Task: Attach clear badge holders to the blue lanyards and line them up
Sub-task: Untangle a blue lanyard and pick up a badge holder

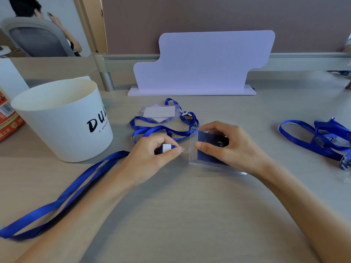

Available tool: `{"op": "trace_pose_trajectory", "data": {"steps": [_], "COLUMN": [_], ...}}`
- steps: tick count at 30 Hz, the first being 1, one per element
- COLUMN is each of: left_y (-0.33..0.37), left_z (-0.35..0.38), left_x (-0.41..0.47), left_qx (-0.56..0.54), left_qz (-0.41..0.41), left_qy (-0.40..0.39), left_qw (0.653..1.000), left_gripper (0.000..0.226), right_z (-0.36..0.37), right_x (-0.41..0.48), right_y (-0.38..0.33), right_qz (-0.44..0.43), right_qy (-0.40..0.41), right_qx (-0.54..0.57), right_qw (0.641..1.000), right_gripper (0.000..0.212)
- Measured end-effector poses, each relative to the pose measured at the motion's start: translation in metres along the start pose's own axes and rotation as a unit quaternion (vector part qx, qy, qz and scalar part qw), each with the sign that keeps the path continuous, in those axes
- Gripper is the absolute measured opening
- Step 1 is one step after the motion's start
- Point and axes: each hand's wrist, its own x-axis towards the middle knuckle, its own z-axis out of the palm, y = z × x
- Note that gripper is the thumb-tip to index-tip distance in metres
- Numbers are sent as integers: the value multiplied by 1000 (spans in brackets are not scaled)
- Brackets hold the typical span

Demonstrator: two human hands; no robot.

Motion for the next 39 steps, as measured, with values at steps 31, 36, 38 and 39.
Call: {"op": "trace_pose_trajectory", "data": {"steps": [31,36,38,39], "left_y": [2,6,5,4], "left_z": [4,4,1,-1], "left_x": [1,-2,-2,-2], "left_qx": [-16,5,46,68], "left_qz": [73,57,60,59], "left_qy": [14,-23,-32,-32], "left_qw": [997,998,997,995], "left_gripper": [12,16,27,32], "right_z": [10,10,6,4], "right_x": [-7,-6,-5,-4], "right_y": [-19,-16,-15,-14], "right_qz": [-22,25,43,49], "right_qy": [-56,-29,7,33], "right_qx": [116,129,166,180], "right_qw": [991,991,985,982], "right_gripper": [10,11,10,9]}}
